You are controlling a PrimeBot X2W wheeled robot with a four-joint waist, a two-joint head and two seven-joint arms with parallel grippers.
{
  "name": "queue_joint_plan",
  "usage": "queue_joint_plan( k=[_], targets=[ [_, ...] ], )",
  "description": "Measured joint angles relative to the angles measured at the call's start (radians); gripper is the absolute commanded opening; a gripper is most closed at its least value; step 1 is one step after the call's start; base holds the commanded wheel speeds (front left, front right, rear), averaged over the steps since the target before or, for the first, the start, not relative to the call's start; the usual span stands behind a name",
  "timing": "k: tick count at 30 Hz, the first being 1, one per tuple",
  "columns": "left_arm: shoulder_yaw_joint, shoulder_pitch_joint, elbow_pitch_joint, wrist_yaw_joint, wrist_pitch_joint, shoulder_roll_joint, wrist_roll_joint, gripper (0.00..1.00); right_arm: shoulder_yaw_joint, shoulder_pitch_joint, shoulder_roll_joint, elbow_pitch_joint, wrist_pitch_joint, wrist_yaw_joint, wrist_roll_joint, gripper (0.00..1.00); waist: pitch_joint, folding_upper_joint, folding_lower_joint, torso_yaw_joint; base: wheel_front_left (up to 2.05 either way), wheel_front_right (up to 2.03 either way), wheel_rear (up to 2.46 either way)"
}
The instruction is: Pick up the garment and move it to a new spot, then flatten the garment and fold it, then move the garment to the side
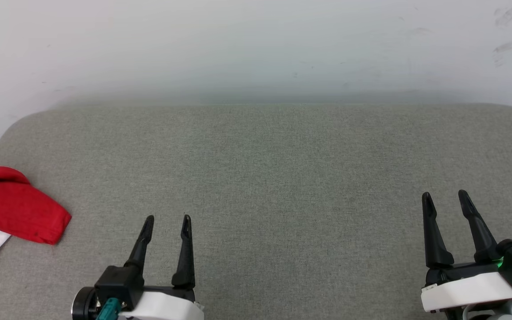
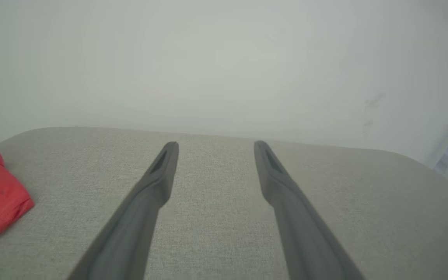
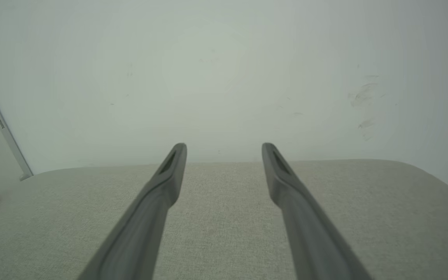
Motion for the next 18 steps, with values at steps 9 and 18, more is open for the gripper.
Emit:
queue_joint_plan(
  k=[9,18],
  targets=[
    [0.000,0.009,0.034,-0.051,-0.016,-0.014,0.115,1.00,0.003,0.000,0.000,0.006,-0.014,0.000,-0.060,1.00,0.008,0.0000,0.0000,0.000,0.00,0.00,0.00],
    [0.009,0.009,0.031,-0.065,-0.028,-0.016,0.130,1.00,0.011,0.000,0.000,-0.006,-0.030,0.000,-0.107,1.00,0.016,0.0000,0.0000,0.000,0.00,0.00,0.00]
  ],
)
